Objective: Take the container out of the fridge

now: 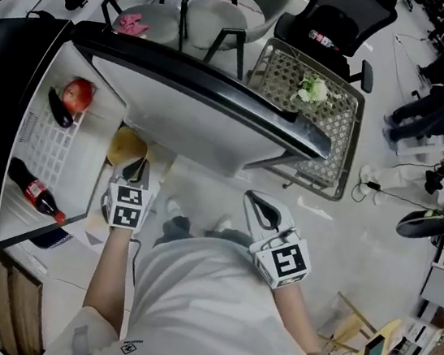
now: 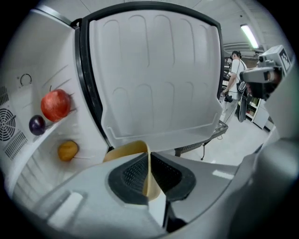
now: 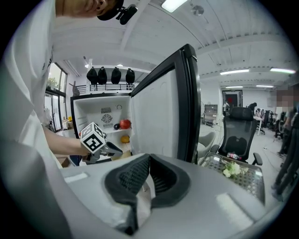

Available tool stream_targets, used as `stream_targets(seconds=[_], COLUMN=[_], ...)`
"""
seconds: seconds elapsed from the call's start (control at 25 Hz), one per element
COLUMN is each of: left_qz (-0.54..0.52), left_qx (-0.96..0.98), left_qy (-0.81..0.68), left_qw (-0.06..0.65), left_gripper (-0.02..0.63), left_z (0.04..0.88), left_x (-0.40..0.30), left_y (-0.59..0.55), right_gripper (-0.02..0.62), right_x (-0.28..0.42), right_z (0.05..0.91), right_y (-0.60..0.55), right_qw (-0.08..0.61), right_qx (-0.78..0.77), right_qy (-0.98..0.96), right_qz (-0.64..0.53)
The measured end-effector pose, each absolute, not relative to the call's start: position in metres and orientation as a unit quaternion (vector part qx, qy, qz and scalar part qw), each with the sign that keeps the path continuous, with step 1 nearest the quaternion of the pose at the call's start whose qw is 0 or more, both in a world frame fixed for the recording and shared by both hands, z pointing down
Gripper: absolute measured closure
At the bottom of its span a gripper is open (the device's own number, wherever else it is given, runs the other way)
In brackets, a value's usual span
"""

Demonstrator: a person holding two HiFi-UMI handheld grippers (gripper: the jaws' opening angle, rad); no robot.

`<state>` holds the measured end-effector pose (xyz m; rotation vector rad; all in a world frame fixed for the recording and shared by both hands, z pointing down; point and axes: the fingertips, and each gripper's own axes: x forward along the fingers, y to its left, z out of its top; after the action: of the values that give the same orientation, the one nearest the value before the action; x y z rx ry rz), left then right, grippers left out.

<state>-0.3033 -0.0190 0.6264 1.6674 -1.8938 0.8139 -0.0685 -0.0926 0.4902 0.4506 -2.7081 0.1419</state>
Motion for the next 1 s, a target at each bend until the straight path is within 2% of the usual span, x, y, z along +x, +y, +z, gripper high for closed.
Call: stream_targets(seconds=[0.48,1.0], left_qz=[0.224,0.201], left_qx=[0.695,0.831], left_qy=[-0.633,-0.441], left_qw=[0.255,0.275], left_gripper=[0.580,0.580], left_z=[0.582,0.551], left_x=[-0.213,-0.092], left_y=[-0.035,-0.043], right_gripper=[0.592,0.592], right_x=[-0.036,0.001], right_z=[0.484,0.474], right_y=[-0.103,-0.112], right_qw=[0.173,0.153], right_qx=[0.166,0.206], right_qy=[-0.969,-0.964], right_qz=[0.059,0.066])
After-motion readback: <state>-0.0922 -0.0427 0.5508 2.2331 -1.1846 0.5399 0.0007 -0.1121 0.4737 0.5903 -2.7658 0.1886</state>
